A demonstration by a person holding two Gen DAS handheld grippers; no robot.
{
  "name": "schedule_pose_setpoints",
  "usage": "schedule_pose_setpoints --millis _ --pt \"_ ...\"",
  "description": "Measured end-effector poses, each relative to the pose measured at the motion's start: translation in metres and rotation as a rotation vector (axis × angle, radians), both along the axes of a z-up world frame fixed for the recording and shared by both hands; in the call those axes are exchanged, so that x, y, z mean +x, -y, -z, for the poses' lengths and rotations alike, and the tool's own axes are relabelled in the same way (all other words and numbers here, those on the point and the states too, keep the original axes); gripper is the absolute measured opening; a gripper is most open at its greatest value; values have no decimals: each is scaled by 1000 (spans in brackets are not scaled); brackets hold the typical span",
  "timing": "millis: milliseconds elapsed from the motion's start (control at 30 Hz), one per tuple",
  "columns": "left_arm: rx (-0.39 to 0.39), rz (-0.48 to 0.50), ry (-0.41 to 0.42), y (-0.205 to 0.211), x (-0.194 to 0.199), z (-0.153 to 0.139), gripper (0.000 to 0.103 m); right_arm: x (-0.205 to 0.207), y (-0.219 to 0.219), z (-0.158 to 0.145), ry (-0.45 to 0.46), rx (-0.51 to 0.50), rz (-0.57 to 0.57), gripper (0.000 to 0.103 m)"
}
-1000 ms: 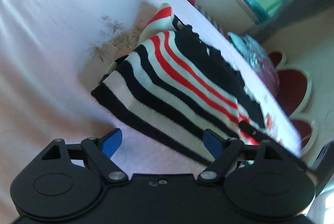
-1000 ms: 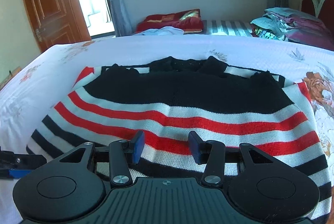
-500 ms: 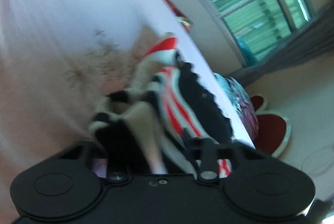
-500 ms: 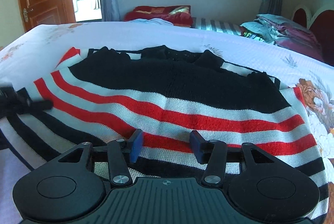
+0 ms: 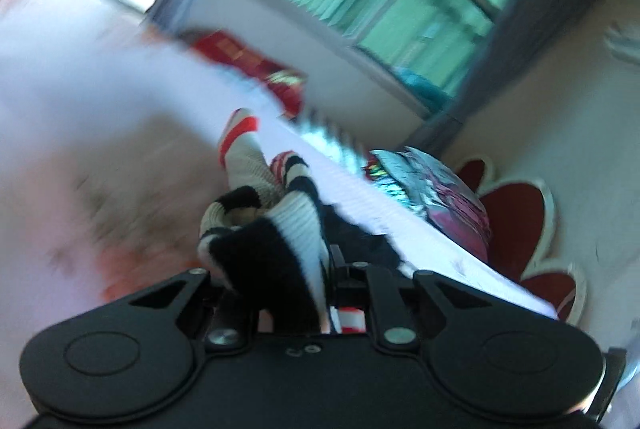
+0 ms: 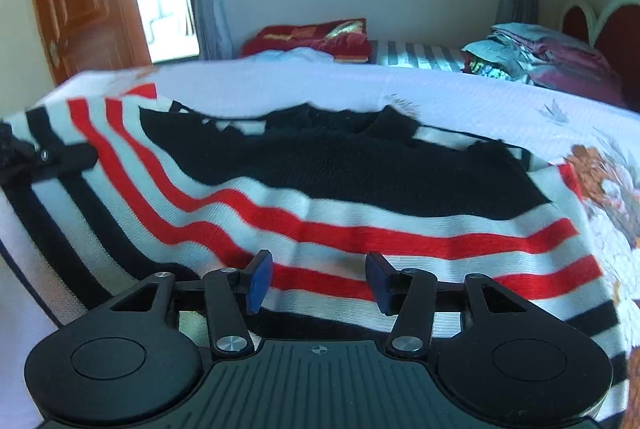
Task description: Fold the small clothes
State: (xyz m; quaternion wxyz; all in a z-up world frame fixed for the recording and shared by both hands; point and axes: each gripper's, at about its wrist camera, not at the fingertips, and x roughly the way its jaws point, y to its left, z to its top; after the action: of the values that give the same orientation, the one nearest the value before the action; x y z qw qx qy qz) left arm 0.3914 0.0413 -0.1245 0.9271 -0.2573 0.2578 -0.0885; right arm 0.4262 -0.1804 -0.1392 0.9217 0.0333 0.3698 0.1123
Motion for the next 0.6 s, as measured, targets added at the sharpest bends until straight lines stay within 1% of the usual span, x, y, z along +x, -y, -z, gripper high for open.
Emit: schedule_pose_setpoints --millis 100,167,233,333,400,433,467,500,533,567,600 --pt "91 84 71 47 1 -28 14 -6 31 -10 5 56 22 51" --pt "148 153 102 83 5 -37 14 -11 55 -16 10 69 45 51" --pt "215 233 122 124 10 -38 14 -17 81 -21 17 71 78 51" --pt "296 348 122 179 14 -26 14 -27 124 -22 2 78 142 51" --pt "384 416 105 215 13 -5 14 -33 150 -19 -22 84 187 51" --pt "416 445 87 227 11 6 15 -36 161 -18 -33 84 205 51" --pt "448 478 57 238 9 17 19 -39 171 -18 -37 85 220 51" --pt "486 490 40 244 3 28 23 -43 179 -19 -38 88 230 51" --pt "520 502 37 249 -3 34 24 -45 187 -20 -39 98 235 51" --pt "549 515 43 253 -8 37 29 -48 193 -23 -39 115 236 51" --pt "575 524 56 256 -14 38 36 -49 199 -26 -39 140 235 51"
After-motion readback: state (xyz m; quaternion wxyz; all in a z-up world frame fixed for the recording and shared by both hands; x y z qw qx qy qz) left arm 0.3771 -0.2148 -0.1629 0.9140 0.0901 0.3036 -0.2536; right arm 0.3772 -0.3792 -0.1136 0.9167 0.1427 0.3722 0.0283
